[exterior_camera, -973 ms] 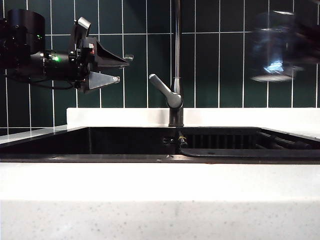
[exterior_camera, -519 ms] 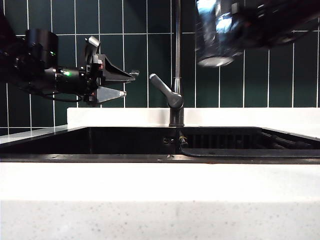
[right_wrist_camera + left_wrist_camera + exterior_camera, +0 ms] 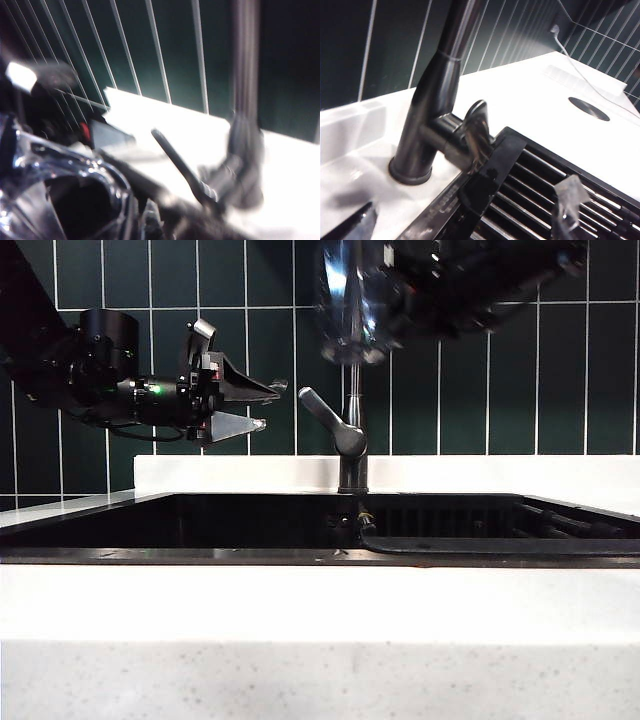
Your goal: Pick up the mug next to the sink, go to the faucet to get some water, pour the water into the sink, and finally put the mug back to its place.
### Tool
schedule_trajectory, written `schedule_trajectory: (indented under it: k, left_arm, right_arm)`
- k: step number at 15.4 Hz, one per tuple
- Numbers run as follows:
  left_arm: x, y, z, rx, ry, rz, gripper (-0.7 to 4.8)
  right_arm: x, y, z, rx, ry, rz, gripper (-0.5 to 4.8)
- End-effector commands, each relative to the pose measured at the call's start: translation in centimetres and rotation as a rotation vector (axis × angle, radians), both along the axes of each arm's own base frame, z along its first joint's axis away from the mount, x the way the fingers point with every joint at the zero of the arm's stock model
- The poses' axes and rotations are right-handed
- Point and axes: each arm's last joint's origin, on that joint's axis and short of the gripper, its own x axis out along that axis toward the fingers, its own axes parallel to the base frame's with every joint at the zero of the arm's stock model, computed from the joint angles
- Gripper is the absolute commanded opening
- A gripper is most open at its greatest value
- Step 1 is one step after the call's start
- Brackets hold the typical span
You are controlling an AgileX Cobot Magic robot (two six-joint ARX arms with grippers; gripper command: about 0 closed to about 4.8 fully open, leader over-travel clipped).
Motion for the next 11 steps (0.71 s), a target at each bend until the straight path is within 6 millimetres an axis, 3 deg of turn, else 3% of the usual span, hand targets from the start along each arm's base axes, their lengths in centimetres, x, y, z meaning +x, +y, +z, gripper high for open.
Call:
schedule_trajectory:
  k: [1,7,11]
  left_arm:
    - [1.3,-1.1,0.9,-0.006,-0.059,-0.059,4.5]
    - [3.4,-4.4,1.9,-0.017,-0.126,-0.138,4.34]
    - [3.4,-5.5,1.8,-0.016,-0.139,-0.17,4.33]
  right_arm:
    - [0.8,0.7,2.0,0.025,-0.037,0.025,-0.06]
    - [1.1,1.1,3.2,0.023,-0.041,0.039,-0.06]
    - [1.1,1.1,3.3,0.024,-0.047,0.038,-0.06]
